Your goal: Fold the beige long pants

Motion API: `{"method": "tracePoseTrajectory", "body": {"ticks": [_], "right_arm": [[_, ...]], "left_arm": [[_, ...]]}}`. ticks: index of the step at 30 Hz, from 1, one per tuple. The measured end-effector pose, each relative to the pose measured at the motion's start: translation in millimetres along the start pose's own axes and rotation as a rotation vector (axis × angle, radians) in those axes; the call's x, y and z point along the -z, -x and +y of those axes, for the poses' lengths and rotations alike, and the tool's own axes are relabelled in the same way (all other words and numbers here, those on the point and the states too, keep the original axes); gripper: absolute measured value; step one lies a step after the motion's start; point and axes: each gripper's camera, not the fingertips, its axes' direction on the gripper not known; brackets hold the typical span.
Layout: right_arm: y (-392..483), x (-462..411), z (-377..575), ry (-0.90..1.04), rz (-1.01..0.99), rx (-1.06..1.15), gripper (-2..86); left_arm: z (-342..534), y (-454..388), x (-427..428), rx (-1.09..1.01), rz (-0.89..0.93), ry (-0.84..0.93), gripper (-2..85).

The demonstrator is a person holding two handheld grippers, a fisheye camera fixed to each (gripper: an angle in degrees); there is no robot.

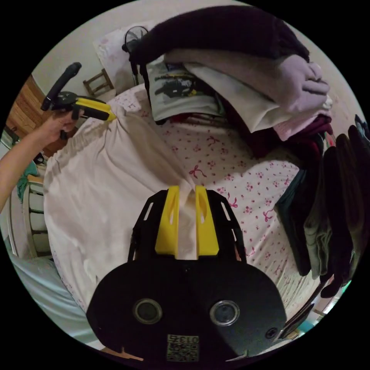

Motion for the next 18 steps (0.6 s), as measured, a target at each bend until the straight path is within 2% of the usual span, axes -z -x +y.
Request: {"method": "tracePoseTrajectory", "body": {"ticks": [1,5,7,9,11,14,18], "right_arm": [[1,-12,-5,0.053,-0.009,0.018,4.7],[1,1,-10,-0.044,0.0,0.02,2.2],[-4,9,-8,-0.115,-0.027,-0.02,2.0],[-9,7,-8,-0.135,-0.07,-0.061,2.1],[-8,-13,-10,-0.085,-0.093,-0.07,2.8],[-9,-25,-4,-0.046,-0.111,-0.113,5.7],[-16,19,29,-0.223,-0.123,-0.212,7.2]], "left_arm": [[0,3,0,-0.013,0.015,-0.007,6.7],[5,16,22,-0.016,0.073,-0.092,5.8],[8,38,32,0.048,0.184,-0.161,5.7],[4,54,17,0.103,0.253,-0.145,5.8],[-1,60,-5,0.129,0.26,-0.088,6.0],[0,64,-14,0.157,0.279,-0.111,6.8],[14,81,8,0.189,0.236,-0.183,8.8]]}}
